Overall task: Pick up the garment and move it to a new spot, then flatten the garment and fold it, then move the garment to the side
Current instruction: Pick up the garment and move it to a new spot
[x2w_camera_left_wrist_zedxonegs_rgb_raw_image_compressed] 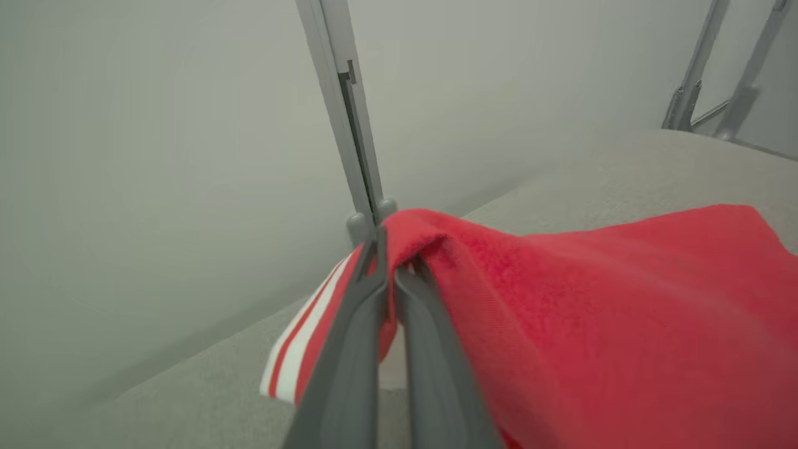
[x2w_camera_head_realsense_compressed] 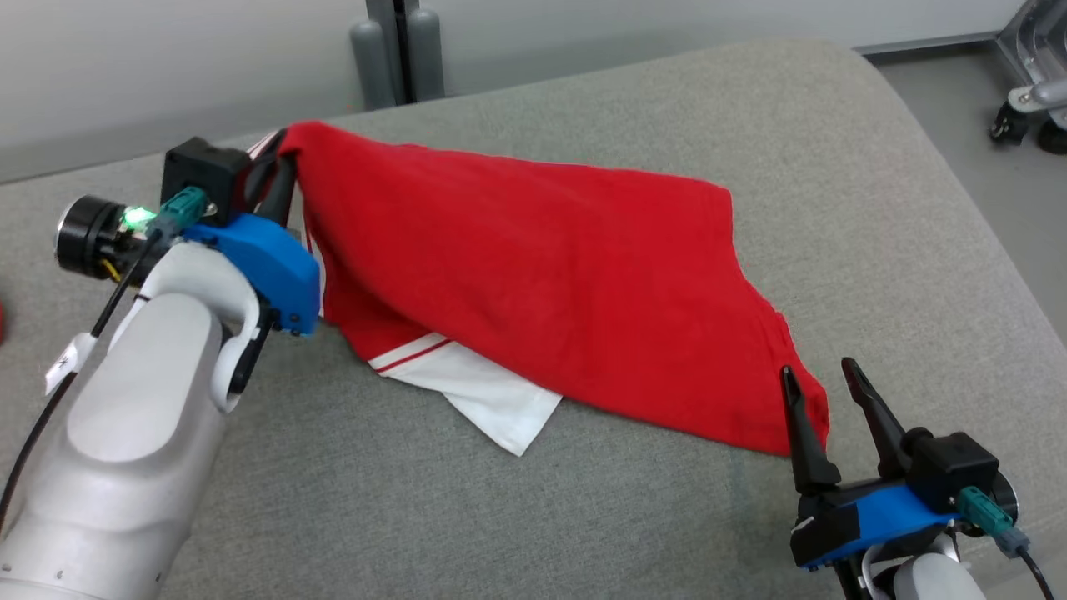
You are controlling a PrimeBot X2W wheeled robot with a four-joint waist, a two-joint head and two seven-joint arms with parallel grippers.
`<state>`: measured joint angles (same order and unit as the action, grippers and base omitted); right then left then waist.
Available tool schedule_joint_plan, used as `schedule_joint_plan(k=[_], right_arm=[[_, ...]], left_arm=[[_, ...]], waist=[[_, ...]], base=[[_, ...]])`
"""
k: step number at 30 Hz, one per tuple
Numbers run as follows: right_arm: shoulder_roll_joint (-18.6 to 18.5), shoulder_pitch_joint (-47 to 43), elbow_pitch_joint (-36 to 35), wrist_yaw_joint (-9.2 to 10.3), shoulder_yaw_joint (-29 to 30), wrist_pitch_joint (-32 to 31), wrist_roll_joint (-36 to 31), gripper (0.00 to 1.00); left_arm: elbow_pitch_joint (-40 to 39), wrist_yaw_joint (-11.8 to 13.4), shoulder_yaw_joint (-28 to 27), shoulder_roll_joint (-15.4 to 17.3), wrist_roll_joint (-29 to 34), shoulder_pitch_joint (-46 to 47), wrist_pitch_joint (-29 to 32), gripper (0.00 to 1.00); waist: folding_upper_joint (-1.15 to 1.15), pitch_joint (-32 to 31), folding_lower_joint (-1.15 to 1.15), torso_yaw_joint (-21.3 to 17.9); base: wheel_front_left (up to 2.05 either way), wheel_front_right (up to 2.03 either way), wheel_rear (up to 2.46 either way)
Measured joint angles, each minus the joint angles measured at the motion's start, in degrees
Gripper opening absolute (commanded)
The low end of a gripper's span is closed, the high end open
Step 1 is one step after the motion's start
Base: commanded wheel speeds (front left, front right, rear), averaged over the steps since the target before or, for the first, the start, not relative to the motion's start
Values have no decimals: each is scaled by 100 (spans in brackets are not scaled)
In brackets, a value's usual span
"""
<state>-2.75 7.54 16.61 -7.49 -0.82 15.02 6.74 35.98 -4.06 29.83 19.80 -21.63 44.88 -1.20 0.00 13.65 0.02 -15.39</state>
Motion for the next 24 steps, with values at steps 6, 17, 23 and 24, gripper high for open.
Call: schedule_joint_plan(k=[6, 17, 23, 24], right_arm=[[0, 205, -14, 0, -45, 1, 41, 100], [2, 376, 66, 0, -158, 1, 86, 100], [1, 333, 102, 0, -35, 1, -46, 100], [1, 309, 103, 0, -8, 1, -74, 100]], left_arm=[[750, 149, -160, -30, -113, 37, -305, 0], [1621, 89, -244, -352, -360, 124, -669, 100], [1741, -31, -175, -584, -445, 75, -1018, 100], [1746, -59, -157, -601, -460, 50, -1062, 100]], waist=[[1, 361, -1, 4], [1, 332, -1, 177], [0, 37, -3, 486], [1, -20, -2, 544]], base=[[0, 0, 0], [0, 0, 0], [0, 0, 0], [0, 0, 0]])
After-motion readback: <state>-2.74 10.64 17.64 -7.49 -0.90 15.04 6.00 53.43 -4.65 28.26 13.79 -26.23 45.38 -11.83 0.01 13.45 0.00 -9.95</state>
